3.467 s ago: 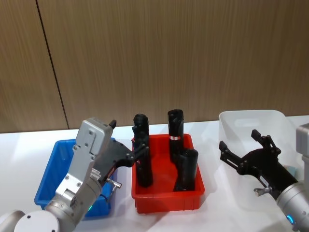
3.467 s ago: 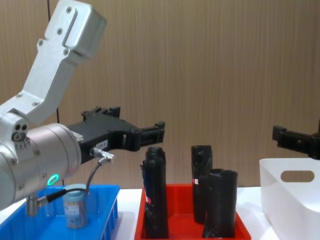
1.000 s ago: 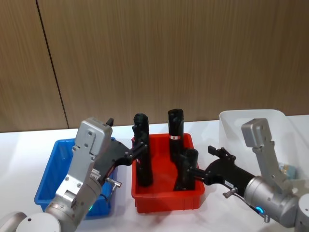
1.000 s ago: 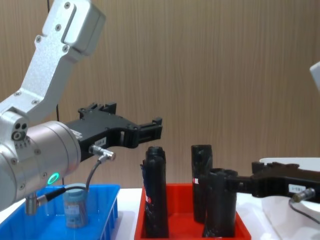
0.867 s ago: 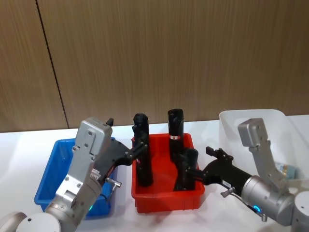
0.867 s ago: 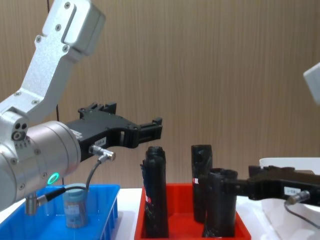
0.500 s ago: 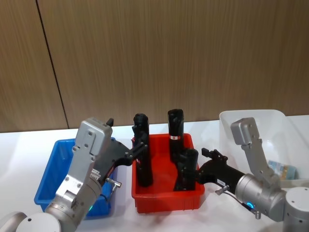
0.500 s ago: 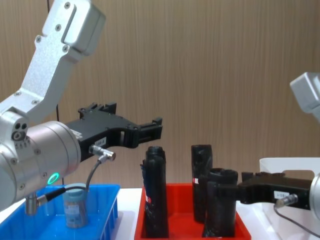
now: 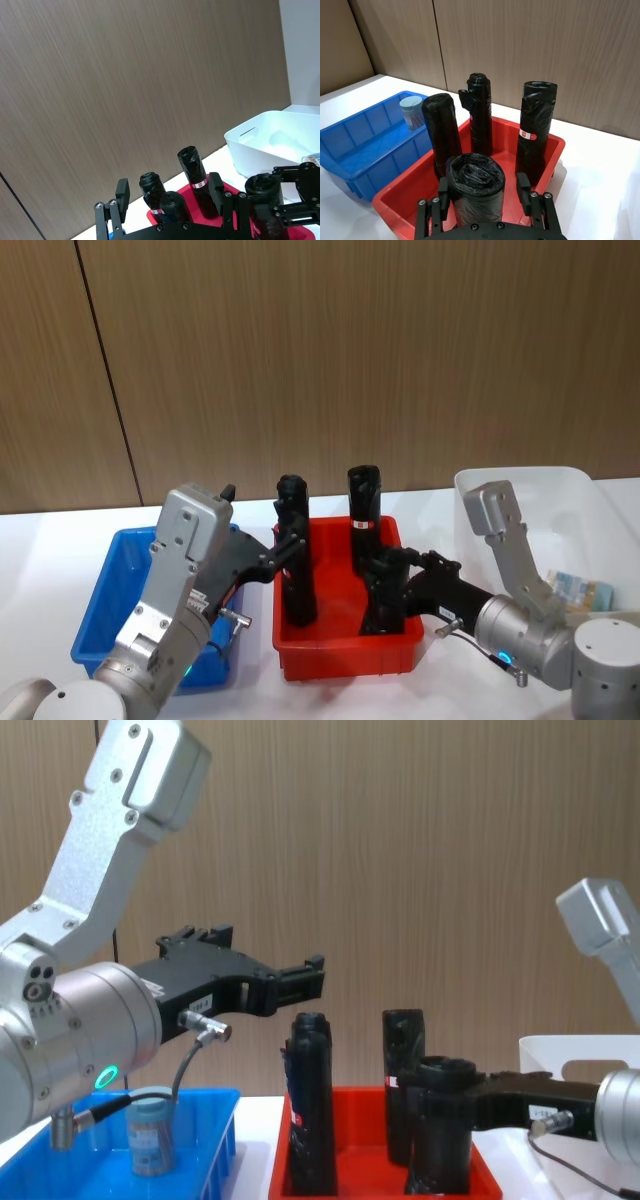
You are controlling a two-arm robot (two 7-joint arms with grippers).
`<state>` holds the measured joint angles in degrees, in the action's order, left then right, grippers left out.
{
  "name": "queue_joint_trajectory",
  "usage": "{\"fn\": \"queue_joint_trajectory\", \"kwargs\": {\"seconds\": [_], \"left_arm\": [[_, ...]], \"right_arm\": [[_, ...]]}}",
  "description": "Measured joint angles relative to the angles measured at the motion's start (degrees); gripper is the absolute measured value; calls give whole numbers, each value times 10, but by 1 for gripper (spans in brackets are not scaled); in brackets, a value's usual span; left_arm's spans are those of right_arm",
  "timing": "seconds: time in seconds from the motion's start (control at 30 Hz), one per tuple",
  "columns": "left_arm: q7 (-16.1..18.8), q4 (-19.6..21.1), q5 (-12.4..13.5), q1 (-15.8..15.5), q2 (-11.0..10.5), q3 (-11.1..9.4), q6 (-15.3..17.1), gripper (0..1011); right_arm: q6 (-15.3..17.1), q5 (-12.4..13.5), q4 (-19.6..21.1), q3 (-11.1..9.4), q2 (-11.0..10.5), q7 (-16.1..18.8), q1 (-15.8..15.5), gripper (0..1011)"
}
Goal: Pick the cotton swabs from the blue box and place them into the white box.
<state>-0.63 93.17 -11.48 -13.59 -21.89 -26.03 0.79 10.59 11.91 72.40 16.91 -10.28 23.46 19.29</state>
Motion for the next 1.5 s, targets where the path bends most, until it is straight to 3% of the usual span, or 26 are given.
{"fn": "queue_joint_trajectory", "kwargs": {"seconds": [0.37,0.67,1.1,1.5], "left_arm": [[0,0,0,0,0,0,0,1004],[0,0,0,0,0,0,0,1004],[0,0,0,0,0,0,0,1004],[0,0,0,0,0,0,0,1004]], "right_arm": [[-5,-1,-10,1,4,-3,9,525],[-5,1,5,1,3,-7,8,458],[-4,32,70,-11,-6,-19,3,388],[-12,53,130,-38,-24,-49,13,363]]}}
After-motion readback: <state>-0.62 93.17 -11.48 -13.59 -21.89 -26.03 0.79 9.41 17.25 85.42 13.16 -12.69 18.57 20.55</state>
